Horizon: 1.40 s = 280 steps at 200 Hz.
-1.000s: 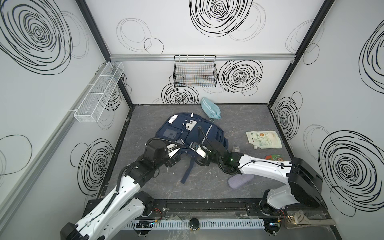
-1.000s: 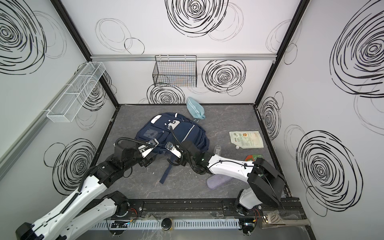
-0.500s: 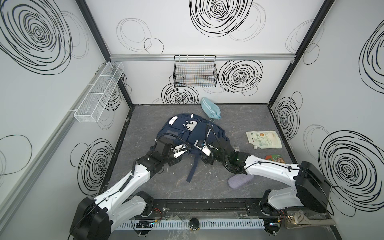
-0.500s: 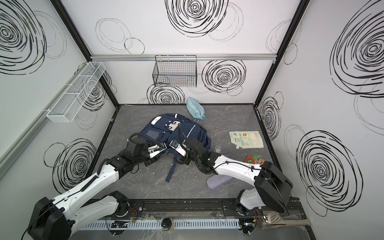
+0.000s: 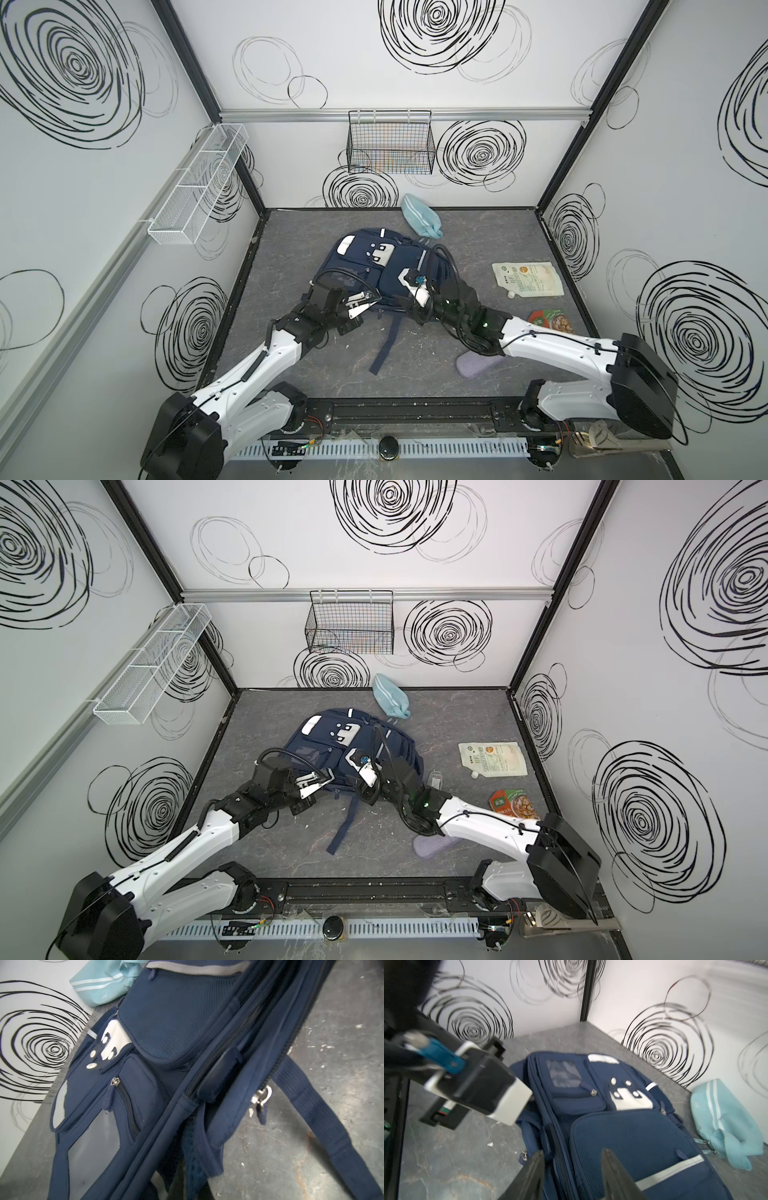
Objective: Pack the student bag
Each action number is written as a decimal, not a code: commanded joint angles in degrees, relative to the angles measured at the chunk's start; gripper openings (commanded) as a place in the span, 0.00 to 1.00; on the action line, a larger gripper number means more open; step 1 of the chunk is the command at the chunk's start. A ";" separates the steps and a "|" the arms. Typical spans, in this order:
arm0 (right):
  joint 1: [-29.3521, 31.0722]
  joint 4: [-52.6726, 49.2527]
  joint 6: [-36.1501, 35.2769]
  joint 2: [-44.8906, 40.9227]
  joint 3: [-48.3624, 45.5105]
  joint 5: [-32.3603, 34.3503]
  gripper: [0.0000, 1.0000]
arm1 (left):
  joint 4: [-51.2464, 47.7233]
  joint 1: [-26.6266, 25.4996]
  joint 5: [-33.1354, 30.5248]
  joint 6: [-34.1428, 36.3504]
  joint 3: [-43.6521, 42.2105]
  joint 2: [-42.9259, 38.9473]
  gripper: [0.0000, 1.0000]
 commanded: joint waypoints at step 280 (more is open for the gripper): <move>13.51 21.47 20.03 24.56 -0.83 28.63 0.45 | 5.24 1.23 11.72 -5.90 1.68 -2.45 0.00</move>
